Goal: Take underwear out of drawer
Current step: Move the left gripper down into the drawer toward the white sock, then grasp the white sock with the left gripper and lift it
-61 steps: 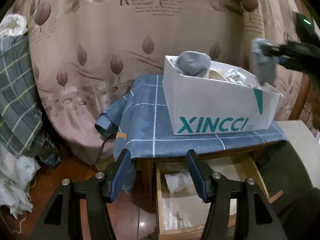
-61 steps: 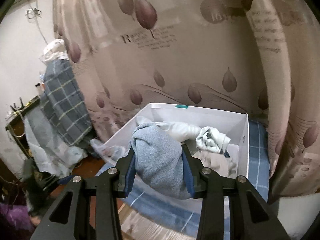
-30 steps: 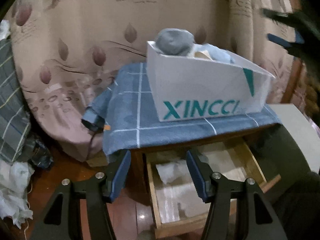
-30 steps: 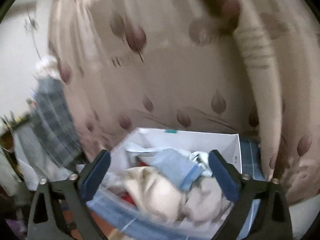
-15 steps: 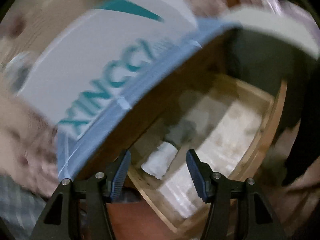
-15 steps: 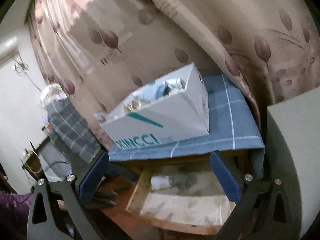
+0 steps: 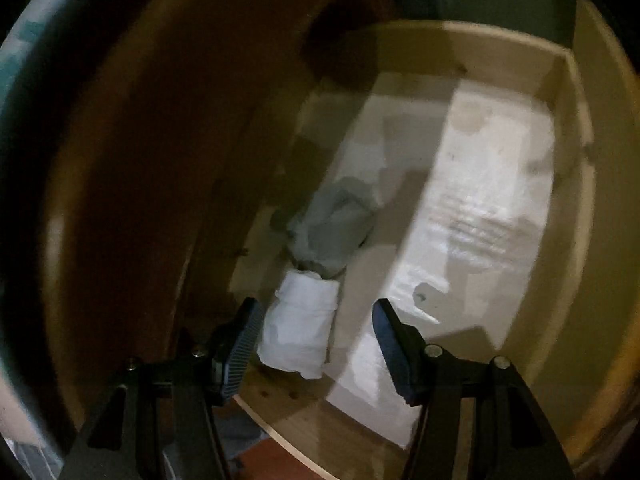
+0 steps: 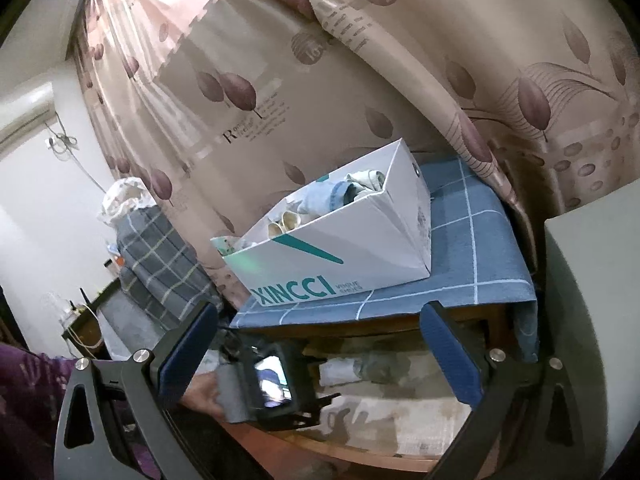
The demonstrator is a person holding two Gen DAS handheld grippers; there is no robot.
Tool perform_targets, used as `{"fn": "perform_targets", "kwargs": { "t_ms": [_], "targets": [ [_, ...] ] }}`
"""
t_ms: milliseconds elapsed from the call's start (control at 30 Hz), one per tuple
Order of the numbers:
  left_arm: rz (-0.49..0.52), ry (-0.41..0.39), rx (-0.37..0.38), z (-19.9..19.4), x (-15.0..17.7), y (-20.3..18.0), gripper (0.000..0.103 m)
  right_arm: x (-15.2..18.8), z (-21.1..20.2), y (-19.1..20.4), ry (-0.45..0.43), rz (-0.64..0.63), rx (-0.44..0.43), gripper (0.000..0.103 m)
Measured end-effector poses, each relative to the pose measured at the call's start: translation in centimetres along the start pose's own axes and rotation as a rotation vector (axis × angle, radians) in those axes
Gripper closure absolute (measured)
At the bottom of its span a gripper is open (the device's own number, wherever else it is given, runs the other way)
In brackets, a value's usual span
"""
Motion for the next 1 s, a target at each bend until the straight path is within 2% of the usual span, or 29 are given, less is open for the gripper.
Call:
{"fn": "perform_targets", "kwargs": {
  "t_ms": [233,367,467,667,833,1000],
  "targets": [
    [0.064,0.019,0.038,2.9,0.6,0.7,0.044,-0.1,0.2,-0.7,-0.007,0.067,-0.039,0.002],
    [0.082,0.029,0.099,4.0,0.9,0.8,0.044,-0.1,0.3,-0.8,-0.008,0.085,-0.058,0.002],
    [0.127,0.016,0.105,4.8,1.4,0.5,0.044,0.0,0.5,-1.0,-0.007,0.108,-0.072,0.002],
    [0.136,-0.015,0.118,6.0,1.7,0.2,0.044,0.1,1.0,-1.3,-0.003,0.159,-0.113,0.002],
    [0.194,-0.035,0.077,7.1,1.8,0.1,0.044,0.3,1.4,-1.7,0.006,0.200,-0.134,0.002],
    [0.178,-0.048,0.027,7.6,1.2,1.0,0.044,0.4,1.5,-1.6,0.006,0.212,-0.151,0.002]
  ]
}}
Point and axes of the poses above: each gripper's, at about its wrist camera, not at the fingertips, and z roughly the way its jaws point, y to its left, x to its underside, the point moved 8 cm from there along z, roughly the way its jaws point, and after that the axes turned 7 degrees about -z, right-handed, at the moved point
